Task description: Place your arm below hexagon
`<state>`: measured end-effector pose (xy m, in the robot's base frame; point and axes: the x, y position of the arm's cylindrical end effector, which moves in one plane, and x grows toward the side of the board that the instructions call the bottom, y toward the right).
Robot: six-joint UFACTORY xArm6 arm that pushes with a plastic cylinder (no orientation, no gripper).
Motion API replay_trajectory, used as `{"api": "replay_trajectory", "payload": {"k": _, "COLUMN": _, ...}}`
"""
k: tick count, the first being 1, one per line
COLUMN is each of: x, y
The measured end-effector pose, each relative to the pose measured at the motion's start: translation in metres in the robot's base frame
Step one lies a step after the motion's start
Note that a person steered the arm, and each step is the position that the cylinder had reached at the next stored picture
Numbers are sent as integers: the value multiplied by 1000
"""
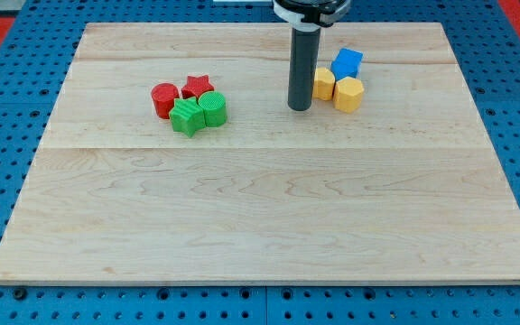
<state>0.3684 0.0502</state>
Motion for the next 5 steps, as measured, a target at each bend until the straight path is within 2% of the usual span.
{"api": "replay_trajectory", "payload": {"k": 2, "x": 0, "y": 0}}
{"api": "replay_trajectory", "payload": {"k": 4, "x": 36, "y": -17}}
{"api": "replay_trajectory", "payload": {"k": 5, "x": 36, "y": 27}}
